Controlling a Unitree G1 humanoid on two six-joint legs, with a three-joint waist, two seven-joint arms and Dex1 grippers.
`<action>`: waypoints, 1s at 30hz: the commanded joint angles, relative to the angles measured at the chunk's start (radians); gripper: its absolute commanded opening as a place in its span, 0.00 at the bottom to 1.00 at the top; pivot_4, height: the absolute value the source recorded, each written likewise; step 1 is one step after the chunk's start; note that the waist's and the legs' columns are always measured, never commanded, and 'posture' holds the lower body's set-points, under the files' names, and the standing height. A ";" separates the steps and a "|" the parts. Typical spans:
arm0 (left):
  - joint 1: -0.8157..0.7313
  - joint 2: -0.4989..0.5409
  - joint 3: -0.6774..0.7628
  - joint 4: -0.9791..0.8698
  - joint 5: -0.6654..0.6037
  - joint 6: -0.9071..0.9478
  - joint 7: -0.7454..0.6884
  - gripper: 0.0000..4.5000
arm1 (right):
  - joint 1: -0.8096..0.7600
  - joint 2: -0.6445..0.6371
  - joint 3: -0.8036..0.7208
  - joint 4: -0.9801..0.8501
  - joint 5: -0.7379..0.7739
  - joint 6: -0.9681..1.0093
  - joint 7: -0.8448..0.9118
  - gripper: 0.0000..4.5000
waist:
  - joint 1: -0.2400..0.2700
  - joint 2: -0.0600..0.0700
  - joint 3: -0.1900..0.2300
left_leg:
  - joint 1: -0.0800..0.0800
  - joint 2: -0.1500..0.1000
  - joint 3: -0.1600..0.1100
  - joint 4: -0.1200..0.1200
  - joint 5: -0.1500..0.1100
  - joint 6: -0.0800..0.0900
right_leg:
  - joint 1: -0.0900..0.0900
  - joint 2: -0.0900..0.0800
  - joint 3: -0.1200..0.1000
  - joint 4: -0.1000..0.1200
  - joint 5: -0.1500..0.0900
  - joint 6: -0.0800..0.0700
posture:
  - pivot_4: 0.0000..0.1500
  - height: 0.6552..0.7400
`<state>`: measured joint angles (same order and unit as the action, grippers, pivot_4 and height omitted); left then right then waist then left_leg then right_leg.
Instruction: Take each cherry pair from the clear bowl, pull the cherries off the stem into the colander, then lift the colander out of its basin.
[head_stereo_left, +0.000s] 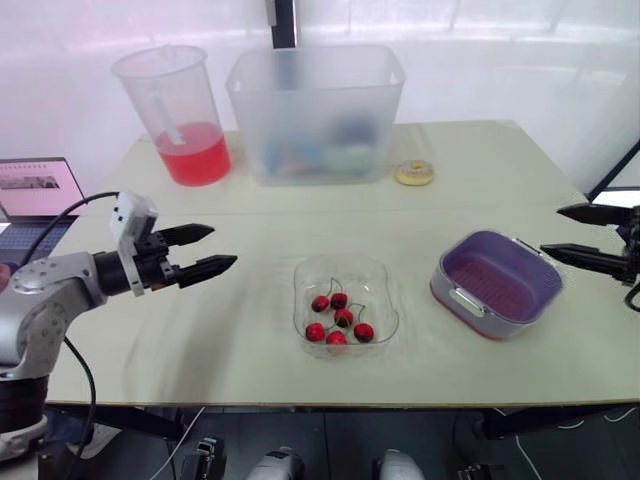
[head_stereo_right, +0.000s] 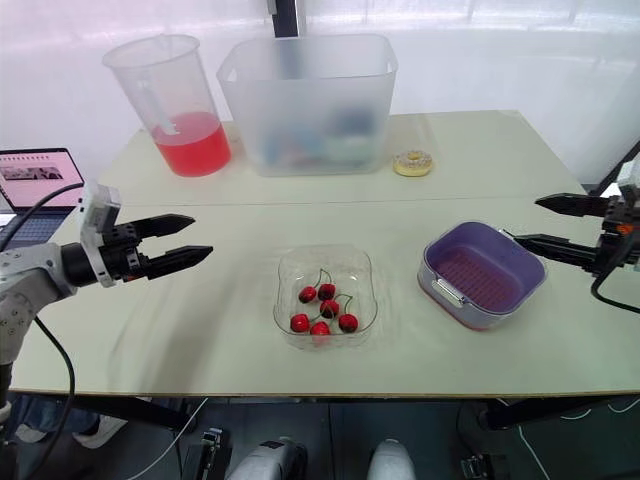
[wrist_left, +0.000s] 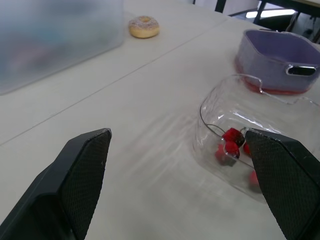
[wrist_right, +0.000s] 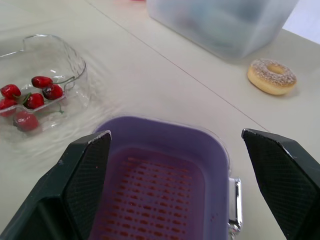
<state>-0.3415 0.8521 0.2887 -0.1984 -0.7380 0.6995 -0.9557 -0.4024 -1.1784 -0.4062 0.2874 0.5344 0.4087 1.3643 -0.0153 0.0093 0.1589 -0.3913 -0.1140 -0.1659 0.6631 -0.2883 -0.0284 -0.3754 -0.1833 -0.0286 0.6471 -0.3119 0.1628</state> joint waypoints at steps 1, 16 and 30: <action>0.015 0.017 0.038 -0.043 -0.039 0.021 -0.011 1.00 | -0.014 -0.007 -0.002 -0.136 0.033 0.050 -0.028 0.99 | 0.000 0.000 0.000 | 0.000 0.000 0.000 0.000 0.000 0.000 | 0.000 0.000 0.000 0.000 0.000 0.000 | 1.00 1.00; 0.193 0.047 0.067 -0.230 -0.042 -0.040 -0.052 1.00 | -0.492 0.160 0.496 -0.707 0.138 0.590 -0.261 0.99 | 0.001 -0.005 0.004 | -0.002 0.002 0.001 -0.001 0.000 -0.001 | -0.004 0.001 0.001 0.000 0.000 0.000 | 1.00 1.00; 0.199 -0.052 0.021 -0.291 -0.063 -0.081 0.015 1.00 | -0.797 0.473 0.886 -0.602 0.113 1.206 -0.622 0.99 | -0.005 -0.007 0.004 | -0.018 0.001 -0.001 0.002 0.002 -0.003 | -0.021 0.001 0.003 0.006 0.001 -0.001 | 1.00 1.00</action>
<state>-0.1400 0.8018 0.2870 -0.4537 -0.7677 0.6119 -0.9484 -1.1899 -0.7193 0.4766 -0.3164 0.6509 1.6071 0.7833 -0.0198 0.0023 0.1632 -0.4089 -0.1134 -0.1673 0.6653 -0.2867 -0.0312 -0.3961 -0.1826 -0.0260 0.6528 -0.3110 0.1616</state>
